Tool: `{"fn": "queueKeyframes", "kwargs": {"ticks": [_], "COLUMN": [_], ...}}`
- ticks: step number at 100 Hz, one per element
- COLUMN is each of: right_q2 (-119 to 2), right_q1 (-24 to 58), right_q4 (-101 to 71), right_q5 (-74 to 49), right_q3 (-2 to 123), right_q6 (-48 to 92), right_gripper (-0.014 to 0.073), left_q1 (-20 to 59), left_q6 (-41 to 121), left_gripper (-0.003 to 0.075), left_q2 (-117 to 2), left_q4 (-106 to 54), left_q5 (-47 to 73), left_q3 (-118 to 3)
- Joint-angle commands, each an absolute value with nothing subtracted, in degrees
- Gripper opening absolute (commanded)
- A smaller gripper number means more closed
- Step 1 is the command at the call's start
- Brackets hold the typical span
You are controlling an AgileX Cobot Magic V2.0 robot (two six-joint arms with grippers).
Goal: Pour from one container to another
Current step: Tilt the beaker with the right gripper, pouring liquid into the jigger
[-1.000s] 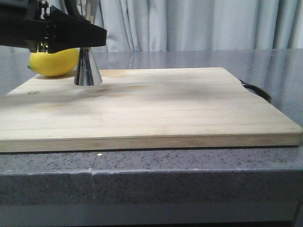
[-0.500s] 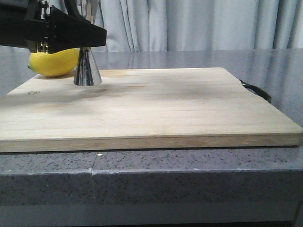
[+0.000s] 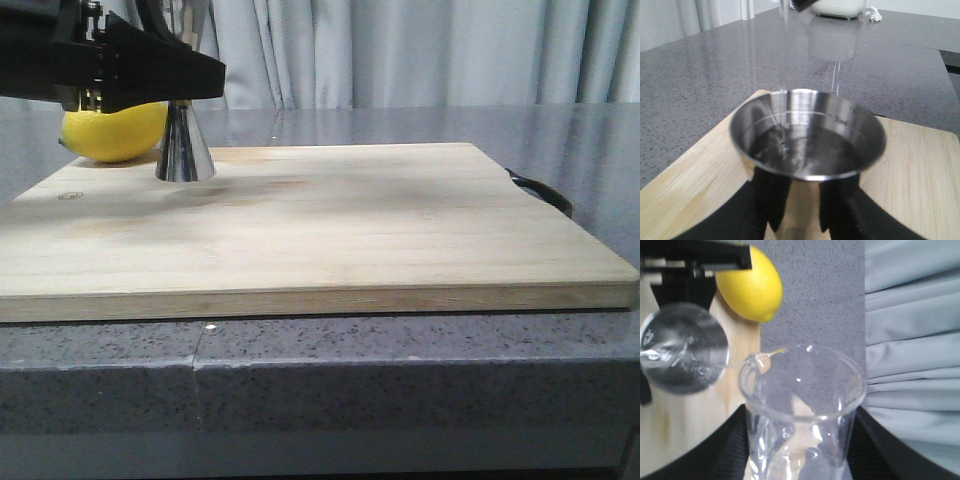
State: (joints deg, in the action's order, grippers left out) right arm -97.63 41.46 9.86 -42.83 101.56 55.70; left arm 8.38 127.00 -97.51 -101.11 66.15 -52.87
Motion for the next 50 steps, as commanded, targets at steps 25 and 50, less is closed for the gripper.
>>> {"fn": "queueKeyframes", "kwargs": {"ticks": [25, 50], "right_q2": [-94.5, -91.4], "right_q1": [39.1, 33.7], "right_q4": [8.4, -2.3], "right_q5": [-39.1, -42.8], "right_q3": [103.7, 102.5], "right_q6": [31.7, 21.9], "right_gripper": [0.0300, 0.0300], "left_q1": [8.7, 8.7], "left_q6": [126.6, 126.6], "left_gripper": [0.0227, 0.0227], "left_q2": [-94.8, -94.8], "left_q4": [-105.4, -105.4], "left_q5": [72.7, 72.7], "left_q3": [-54.4, -54.4]}}
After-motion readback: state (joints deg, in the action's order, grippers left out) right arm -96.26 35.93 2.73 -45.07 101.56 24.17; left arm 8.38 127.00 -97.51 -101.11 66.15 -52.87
